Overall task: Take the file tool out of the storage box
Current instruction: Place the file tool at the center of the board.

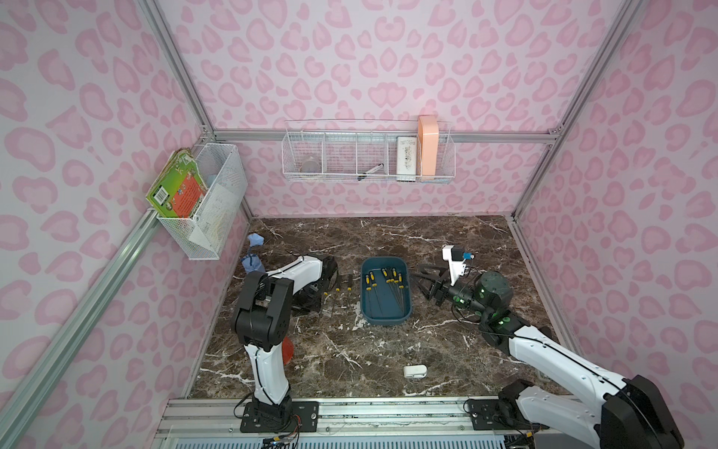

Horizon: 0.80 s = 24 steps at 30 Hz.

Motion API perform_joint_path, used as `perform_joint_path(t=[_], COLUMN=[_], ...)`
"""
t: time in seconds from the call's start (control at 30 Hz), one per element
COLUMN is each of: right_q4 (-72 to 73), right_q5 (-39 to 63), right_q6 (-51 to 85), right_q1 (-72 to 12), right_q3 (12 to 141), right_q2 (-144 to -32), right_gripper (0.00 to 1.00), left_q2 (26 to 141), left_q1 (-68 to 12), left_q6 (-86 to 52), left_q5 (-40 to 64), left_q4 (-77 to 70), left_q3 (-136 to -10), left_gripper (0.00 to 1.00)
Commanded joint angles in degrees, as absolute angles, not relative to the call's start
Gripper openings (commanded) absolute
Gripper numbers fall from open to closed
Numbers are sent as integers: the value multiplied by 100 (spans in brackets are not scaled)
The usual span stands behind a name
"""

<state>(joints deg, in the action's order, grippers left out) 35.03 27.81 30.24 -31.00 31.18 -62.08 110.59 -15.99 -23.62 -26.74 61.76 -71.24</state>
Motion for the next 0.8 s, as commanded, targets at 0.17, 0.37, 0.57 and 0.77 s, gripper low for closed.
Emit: perform_joint_path(t=[0.17, 0.37, 0.57, 0.77], right_q4=[3659, 3665, 3670, 3626], right_q5=[2863, 2843, 2786, 2799], right_q6=[3048, 3081, 3002, 2990], right_q1=[-3098, -3094, -3094, -3098], right_q3=[3129, 3104, 3089, 3086], right_q2=[-6223, -6168, -6143, -6119], right_gripper=[57, 57, 57, 57], left_q2=[11135, 11057, 11022, 11013], left_q1=[-1569, -1535, -1528, -1466], left_q6=[-2287, -2312, -2337, -2347], left_q5=[-2605, -2479, -2518, -2332], left_q4=[6081, 6013, 6020, 6011], left_q3=[-7053, -6953, -6908, -6900], left_gripper=[0, 4, 5, 12])
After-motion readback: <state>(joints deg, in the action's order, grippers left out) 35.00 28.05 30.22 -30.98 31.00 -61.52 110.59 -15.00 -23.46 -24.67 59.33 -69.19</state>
